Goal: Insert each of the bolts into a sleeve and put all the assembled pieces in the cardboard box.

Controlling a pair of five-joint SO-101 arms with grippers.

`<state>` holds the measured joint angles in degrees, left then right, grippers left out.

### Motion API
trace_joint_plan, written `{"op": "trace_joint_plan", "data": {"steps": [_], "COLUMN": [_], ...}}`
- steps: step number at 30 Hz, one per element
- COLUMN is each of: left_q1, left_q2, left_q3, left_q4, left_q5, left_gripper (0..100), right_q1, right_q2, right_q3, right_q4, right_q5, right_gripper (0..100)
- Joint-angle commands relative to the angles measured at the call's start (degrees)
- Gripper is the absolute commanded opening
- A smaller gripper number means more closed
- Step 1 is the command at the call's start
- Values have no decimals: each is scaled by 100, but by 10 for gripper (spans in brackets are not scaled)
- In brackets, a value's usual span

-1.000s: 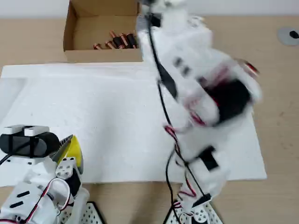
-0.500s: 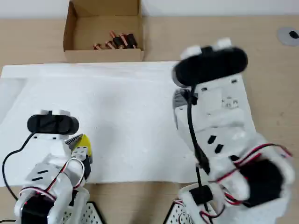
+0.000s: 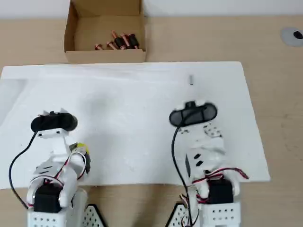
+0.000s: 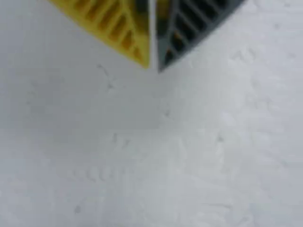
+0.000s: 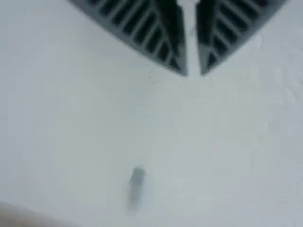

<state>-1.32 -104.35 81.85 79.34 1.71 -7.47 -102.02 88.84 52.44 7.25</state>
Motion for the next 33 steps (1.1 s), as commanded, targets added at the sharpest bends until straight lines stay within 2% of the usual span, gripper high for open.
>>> {"op": "trace_joint_plan", "data": {"steps": [1, 10, 33], "left_q1": [-264, -273, -237], "left_q2": [-22, -13, -13], "left_q3": [413, 536, 862], "left_q4": [-290, -334, -563], "left_q5": [-9, 26, 26], "left_gripper": [9, 9, 9], "right_q1": [48, 66, 66], "right_q2": [-796, -585, -585], "right_q3": [514, 664, 664], "right_q4": [229, 1046, 1037], "right_q5": [62, 62, 70], "right_gripper": [10, 10, 10]}}
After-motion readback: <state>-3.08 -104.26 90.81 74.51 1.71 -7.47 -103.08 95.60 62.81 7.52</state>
